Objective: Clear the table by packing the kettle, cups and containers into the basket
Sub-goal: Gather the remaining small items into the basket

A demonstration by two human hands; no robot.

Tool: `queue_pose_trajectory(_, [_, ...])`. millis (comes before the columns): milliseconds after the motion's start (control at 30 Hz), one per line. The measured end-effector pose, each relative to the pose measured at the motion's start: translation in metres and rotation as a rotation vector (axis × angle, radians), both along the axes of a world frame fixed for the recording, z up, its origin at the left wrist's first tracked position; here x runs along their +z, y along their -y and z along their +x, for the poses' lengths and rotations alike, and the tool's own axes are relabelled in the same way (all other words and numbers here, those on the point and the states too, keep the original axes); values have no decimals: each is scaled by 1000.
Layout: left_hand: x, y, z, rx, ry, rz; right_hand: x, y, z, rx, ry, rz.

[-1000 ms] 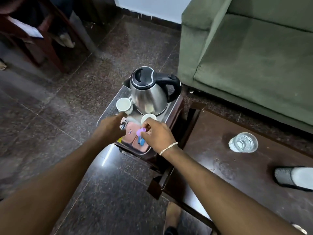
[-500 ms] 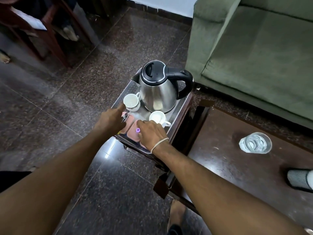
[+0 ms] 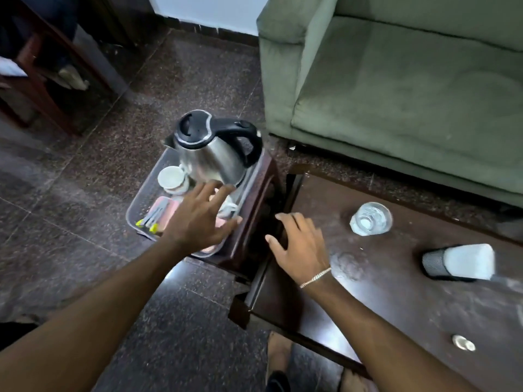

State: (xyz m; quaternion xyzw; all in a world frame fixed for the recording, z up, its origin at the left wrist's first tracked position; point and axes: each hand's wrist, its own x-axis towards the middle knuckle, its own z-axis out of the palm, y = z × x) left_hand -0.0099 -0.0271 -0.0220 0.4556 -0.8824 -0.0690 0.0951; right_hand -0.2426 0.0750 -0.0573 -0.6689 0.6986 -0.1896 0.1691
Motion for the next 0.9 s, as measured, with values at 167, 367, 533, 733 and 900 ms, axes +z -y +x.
queue_pose_trajectory(167, [-13,-32,-91,-165,20,58,-10,-68,-92,-170,-121,90])
queue_pose_trajectory(367, [-33,-73,-187,-261,96,174,-18,-136,-178,-318,-189,191])
queue_pose_trajectory(533, [-54,-120,-263,-359,152,220,-33,-188,-244,-447,-203,275])
queue_pose_trajectory(733, [-80,-157,-307,-379,218,315,-72,-241,-304,-547,-203,574])
queue_pose_trajectory(900, [-95,-166,-304,-382,265,348,-94,-254,-311,-576,-82,700])
